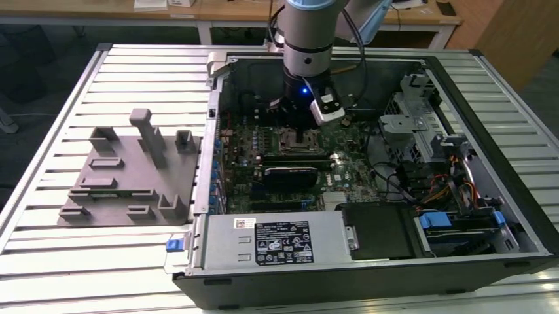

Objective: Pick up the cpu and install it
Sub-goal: 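Close the cpu cover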

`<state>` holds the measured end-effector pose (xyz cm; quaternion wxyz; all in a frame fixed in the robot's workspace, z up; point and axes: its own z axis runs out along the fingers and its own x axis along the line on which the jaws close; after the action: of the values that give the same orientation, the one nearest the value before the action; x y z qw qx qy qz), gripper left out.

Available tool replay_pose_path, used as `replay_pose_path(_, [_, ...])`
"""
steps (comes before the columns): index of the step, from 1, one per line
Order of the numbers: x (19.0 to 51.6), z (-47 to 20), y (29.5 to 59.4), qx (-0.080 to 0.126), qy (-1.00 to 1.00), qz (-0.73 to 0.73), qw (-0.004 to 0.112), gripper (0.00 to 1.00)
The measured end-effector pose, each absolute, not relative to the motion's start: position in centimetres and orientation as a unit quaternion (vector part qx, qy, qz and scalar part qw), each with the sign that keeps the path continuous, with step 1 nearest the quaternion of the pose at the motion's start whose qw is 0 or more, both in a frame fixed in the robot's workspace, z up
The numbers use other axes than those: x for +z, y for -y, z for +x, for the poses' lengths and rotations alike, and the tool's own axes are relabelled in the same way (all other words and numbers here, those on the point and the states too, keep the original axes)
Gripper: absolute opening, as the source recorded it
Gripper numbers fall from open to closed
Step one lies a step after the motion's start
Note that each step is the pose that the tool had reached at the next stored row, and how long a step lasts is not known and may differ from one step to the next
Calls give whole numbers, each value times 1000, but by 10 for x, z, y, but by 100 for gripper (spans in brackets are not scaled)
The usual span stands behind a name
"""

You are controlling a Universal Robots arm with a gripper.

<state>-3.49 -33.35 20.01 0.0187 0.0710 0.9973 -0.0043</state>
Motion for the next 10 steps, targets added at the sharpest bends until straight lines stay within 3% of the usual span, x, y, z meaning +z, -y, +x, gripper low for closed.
replay_pose_path(10, [202,-38,333,-4,-997,71,20,11])
